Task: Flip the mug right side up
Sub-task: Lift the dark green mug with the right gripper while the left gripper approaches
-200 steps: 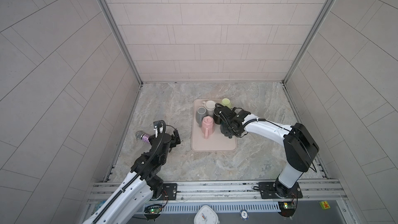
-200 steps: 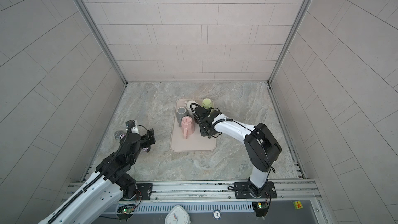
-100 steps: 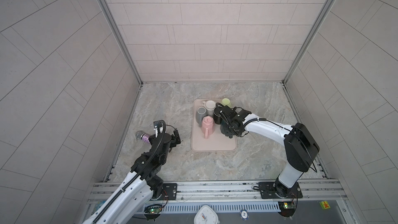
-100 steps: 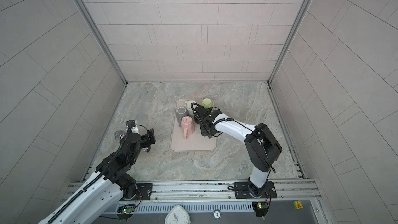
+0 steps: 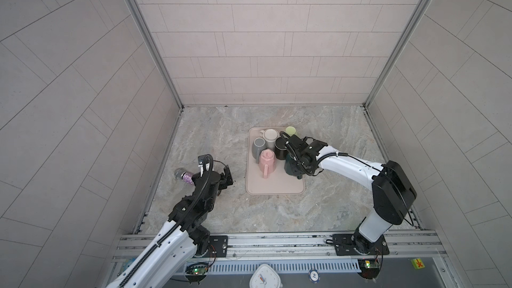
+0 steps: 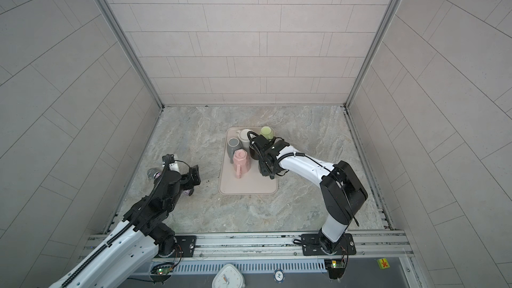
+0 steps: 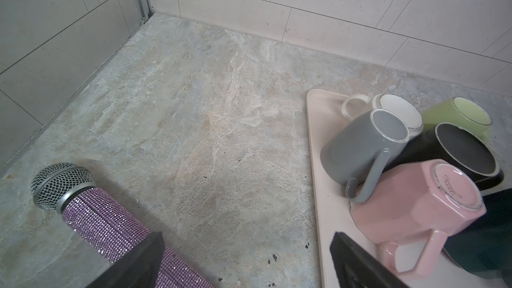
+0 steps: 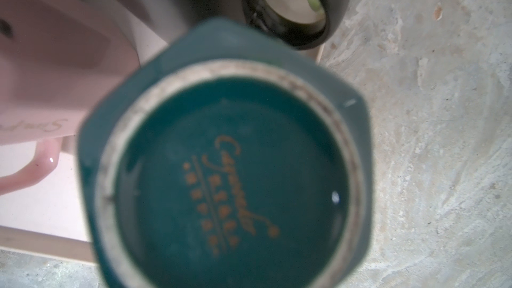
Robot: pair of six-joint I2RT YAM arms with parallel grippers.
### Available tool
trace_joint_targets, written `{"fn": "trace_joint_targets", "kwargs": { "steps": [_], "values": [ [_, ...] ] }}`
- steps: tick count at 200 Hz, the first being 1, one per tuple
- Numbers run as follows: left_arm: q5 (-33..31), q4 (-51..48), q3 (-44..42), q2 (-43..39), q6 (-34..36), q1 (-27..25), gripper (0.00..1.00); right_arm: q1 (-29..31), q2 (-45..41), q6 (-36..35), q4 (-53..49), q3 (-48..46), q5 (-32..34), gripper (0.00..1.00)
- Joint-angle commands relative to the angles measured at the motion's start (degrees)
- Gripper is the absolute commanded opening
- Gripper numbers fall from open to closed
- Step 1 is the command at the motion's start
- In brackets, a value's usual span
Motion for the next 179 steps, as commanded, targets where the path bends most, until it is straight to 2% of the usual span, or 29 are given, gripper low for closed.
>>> {"fn": "trace_joint_targets", "kwargs": {
  "steps": [1,106,157,179],
  "values": [
    [2.21,0.10,0.55,-0.20,0.92,-0.26,0.99,-0.35,-3.82,-1.51,-1.34,2.09,1.50,0.00],
    [15.37,0.99,3.93,1.67,-1.94,-0.58,0.96,-0.97,-13.22,-5.19,2.30,1.25,-6.82,0.00],
    [24.65,7.21,3.97,1.36,-5.16,-1.30,0.95,-1.72,-20.99,-4.53,14.45,-4.52,-13.21,0.00],
    [27.92,11.30,3.86,2.33,-6.37,-1.78,0.94,-2.79,-22.33,-3.51,15.38,-4.83,-14.99,0.00]
  ]
}}
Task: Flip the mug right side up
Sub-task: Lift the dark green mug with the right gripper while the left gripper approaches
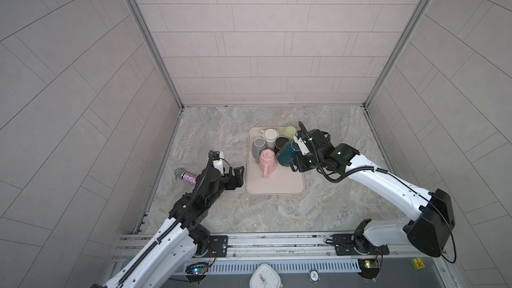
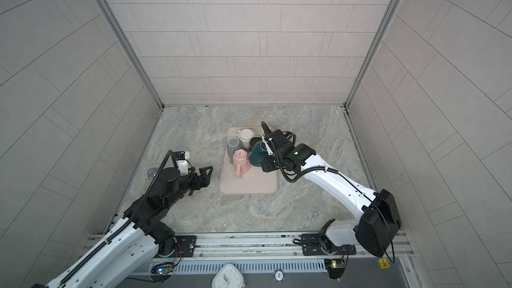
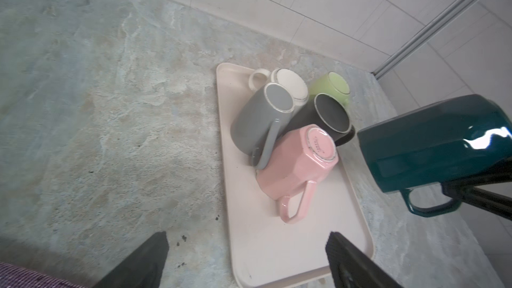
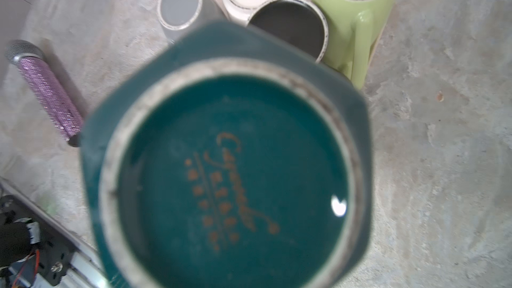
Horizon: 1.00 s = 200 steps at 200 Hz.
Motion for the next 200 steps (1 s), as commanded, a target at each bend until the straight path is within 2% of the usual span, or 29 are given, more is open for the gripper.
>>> {"fn": "trace_joint_targets", "kwargs": {
  "steps": [1,43,79,159,200],
  "values": [
    [5.70,6.28,1.50,0.51,-2.10,-0.76,0.94,-1.12,-2.79,0.79,7.02,0.44,-2.72,0.00],
    [9.57,12.70,3.68,5.52,-2.64,-2.41,0.94,-1.94,-3.73,2.65,10.16,-1.14,-6.08,0.00],
    [14.69,21.07,4.95,10.87,-6.08,-3.40,0.93,-2.66,-5.27,5.04,15.03,-2.69,-9.27,0.00],
    [20.37,28.29,10.57,18.80,-8.50,-4.06,0.91,-7.35,-8.62,13.95,31.32,-6.50,-18.05,0.00],
    [24.34,33.23,12.49,22.83,-9.74,-4.13,0.88,-8.46,-8.92,16.34,35.24,-6.33,-20.57,0.00]
  ]
}}
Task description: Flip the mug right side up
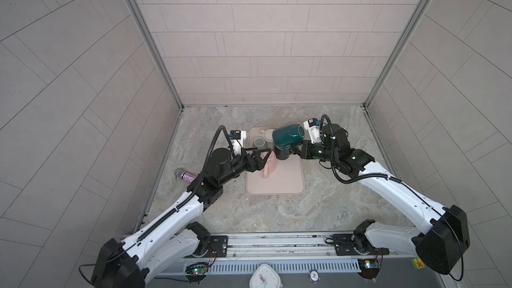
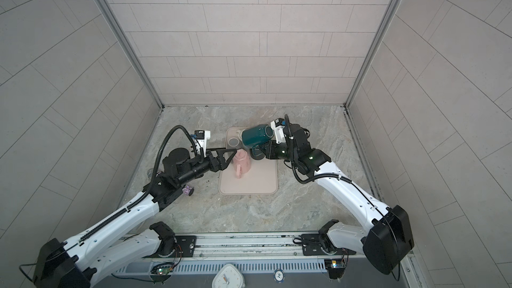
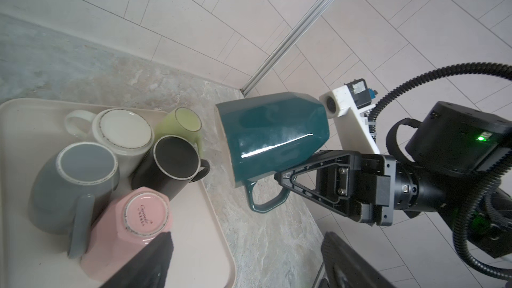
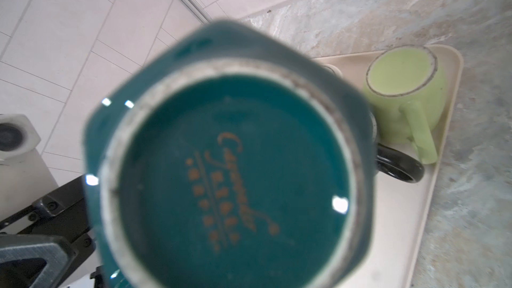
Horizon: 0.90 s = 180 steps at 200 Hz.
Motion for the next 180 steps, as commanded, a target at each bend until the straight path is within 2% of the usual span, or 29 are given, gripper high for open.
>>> {"fn": "trace_joint_targets", "kwargs": {
  "steps": [1,55,119,180],
  "values": [
    [3.83,5.91,1.71,1.55,-1.52,-0.39,0.87,-0.58,-2.61,2.60,9.72,1.28,-3.29,0.00],
    [8.58,8.40,4.79,4.37,-1.89,-0.35,0.86,-2.51,-4.17,8.27,19.73,-1.81,-7.83,0.00],
    [12.43,7.09,8.53,7.90,-0.24,-0.39,0.80,-3.31,-4.04,9.50,25.09,-2.57,-10.11,0.00],
    [12.81,7.71,11.58,13.51,-0.61,-0.22,0.79,-4.45,-3.25,12.74,30.54,-3.48,-12.33,0.00]
  ]
}}
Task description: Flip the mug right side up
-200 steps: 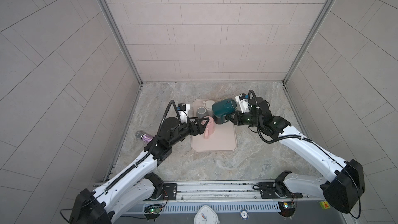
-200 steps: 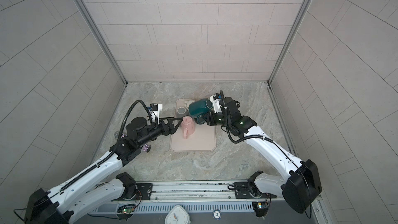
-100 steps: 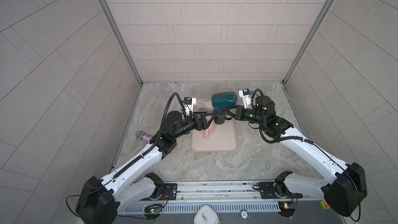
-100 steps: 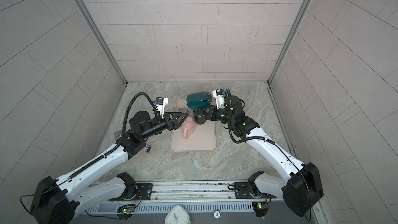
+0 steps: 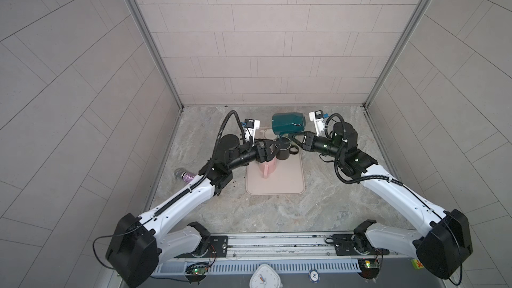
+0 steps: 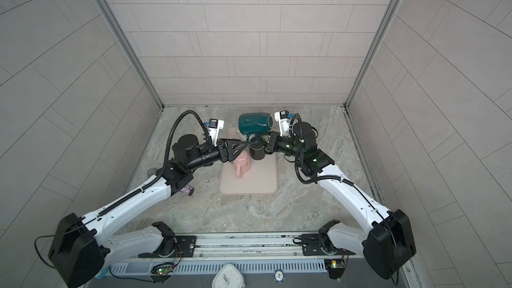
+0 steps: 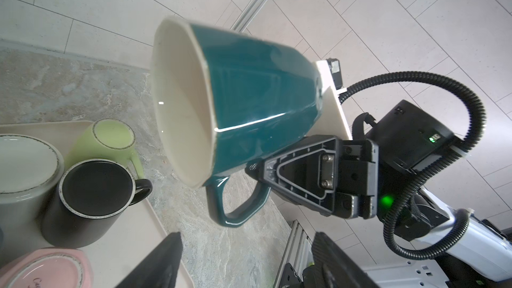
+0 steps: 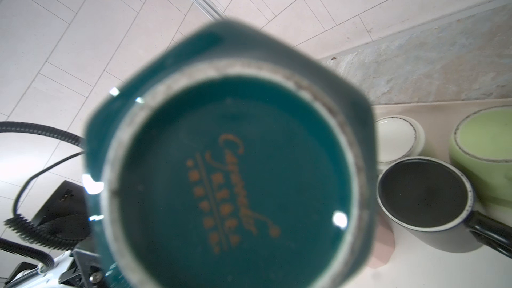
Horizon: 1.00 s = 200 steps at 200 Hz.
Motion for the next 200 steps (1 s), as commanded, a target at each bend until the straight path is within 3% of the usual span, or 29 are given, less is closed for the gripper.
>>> {"fn": "trace_joint_targets", "kwargs": {
  "steps": [1,128,143,160,200],
  "values": [
    [1.27,1.84,2.42,1.39,0.59,-0.22,0.79,-0.60,-1.37,2.12,9.73,0.79,-2.05,0.00],
    [7.76,5.46,8.16,7.76,-0.71,0.62,0.74,-1.39,-2.11,4.49,16.07,-2.04,-7.80,0.00],
    [8.29,6.46,8.13,8.16,-2.31,0.81,0.69,-1.42,-2.03,5.02,17.43,-2.26,-8.54,0.00],
    [8.85,7.40,8.04,8.52,-3.16,1.08,0.56,-1.61,-2.27,5.02,17.46,-2.38,-8.93,0.00],
    [9.01,8.23,6.85,7.18,-3.79,2.38,0.54,-2.64,-3.00,4.53,16.49,-2.37,-10.09,0.00]
  ]
}}
